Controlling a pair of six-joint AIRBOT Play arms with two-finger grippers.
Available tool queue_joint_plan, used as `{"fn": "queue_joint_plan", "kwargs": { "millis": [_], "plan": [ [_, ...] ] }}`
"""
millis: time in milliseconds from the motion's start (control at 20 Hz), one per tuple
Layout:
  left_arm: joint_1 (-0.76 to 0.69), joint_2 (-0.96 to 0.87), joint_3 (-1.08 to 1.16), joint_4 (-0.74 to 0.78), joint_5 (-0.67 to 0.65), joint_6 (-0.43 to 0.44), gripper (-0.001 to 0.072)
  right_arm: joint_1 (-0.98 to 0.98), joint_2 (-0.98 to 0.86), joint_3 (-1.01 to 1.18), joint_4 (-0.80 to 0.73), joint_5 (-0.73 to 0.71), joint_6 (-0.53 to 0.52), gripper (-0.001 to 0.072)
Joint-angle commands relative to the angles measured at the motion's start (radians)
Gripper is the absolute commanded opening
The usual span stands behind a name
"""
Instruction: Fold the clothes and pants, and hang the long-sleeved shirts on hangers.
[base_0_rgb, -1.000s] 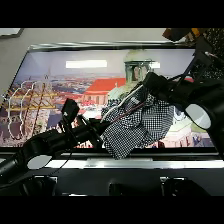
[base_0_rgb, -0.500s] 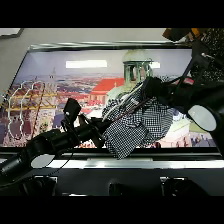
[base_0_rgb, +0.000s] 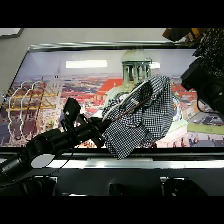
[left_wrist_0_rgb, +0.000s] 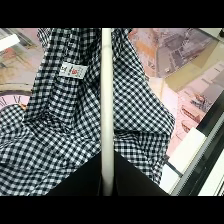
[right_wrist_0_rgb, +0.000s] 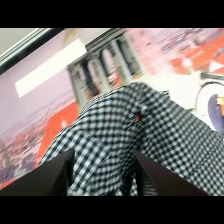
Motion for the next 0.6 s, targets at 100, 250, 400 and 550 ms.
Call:
{"fn": "queue_joint_plan", "kwargs": {
  "millis": [100, 250, 400, 550],
  "plan": [
    [0.001, 0.000, 0.000, 0.000, -0.001, 0.000, 0.0020, -0.353, -0.109, 0.079, 0.420, -0.034, -0.258, 0.0522],
    [0.000, 0.000, 0.000, 0.000, -0.002, 0.000, 0.0020, -0.608, -0.210, 0.160, 0.766, -0.072, -0.866, 0.0540],
    [0.001, 0.000, 0.000, 0.000, -0.004, 0.000, 0.0021, -0.645, -0.258, 0.176, 0.842, -0.069, -1.656, 0.0541],
    [0.001, 0.000, 0.000, 0.000, -0.004, 0.000, 0.0021, -0.599, -0.298, 0.176, 0.849, -0.058, -2.168, 0.0549]
  ]
}}
